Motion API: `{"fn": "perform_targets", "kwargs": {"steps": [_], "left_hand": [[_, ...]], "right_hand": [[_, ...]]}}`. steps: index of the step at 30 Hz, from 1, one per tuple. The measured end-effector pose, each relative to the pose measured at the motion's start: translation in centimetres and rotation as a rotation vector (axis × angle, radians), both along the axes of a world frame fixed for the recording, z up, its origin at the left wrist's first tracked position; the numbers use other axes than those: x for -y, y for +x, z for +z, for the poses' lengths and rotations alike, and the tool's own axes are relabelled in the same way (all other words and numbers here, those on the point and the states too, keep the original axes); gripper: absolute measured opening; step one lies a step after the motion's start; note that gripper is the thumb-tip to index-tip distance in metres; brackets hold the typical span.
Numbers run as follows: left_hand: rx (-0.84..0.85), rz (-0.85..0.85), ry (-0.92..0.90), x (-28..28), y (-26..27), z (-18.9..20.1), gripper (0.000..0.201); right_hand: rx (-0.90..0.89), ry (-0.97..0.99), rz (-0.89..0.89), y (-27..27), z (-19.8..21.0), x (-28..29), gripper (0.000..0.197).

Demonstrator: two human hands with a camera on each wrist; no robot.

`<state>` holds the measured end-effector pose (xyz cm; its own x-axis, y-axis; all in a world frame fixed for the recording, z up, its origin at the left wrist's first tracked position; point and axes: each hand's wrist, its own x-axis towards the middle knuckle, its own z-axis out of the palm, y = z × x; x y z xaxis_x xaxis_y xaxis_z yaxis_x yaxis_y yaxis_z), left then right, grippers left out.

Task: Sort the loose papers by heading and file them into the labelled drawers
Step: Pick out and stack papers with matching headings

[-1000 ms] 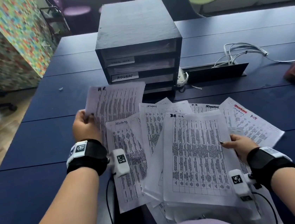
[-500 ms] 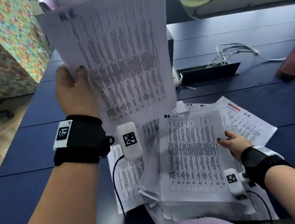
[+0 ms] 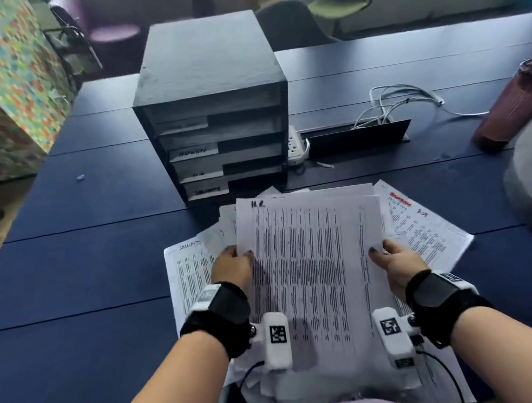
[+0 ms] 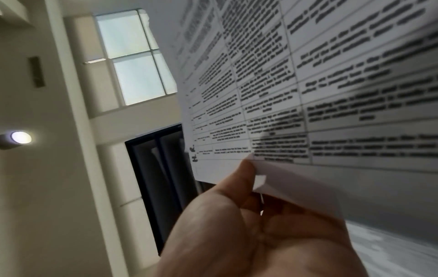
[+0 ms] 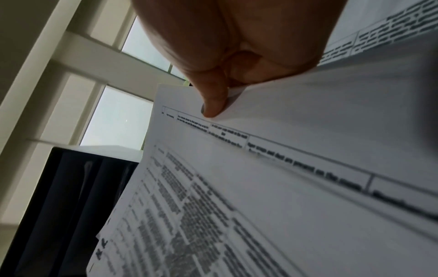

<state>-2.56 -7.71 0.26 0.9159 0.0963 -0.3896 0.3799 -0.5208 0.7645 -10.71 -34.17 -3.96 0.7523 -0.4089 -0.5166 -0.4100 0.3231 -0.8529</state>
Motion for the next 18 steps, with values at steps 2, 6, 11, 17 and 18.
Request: {"fn": "perform_targets", "kwargs": {"steps": [2,6,11,17,18], "left_hand": [[-0.043,0.044,-0.046,0.3,-0.3,-1.0,0.026],[-0.138,0.135,-0.265,0.0,-0.1,-1.7,0.042],[-0.090,0.008,-0.127,-1.2,0.2,-1.7,0.030],[-0.047,0.145,-0.091,-1.7,-0.3,-2.6,0.029],[-0.041,0.162,-0.087,-1.9,-0.3,-2.7,0.023]], "right_hand": [[0.013,0.020,0.039,0.1,0.3,-0.5,0.018],[0.027,0.062,0.144,0.8,0.3,-1.6,0.019],[-0.051,-0.068,0.353,2.3,1.5,-1.2,0.022],[-0.300,-0.721,0.236,5.8,2.4,4.3,0.029],[-0.367,-0.739,0.171,6.1,2.4,5.1,0.034]]}}
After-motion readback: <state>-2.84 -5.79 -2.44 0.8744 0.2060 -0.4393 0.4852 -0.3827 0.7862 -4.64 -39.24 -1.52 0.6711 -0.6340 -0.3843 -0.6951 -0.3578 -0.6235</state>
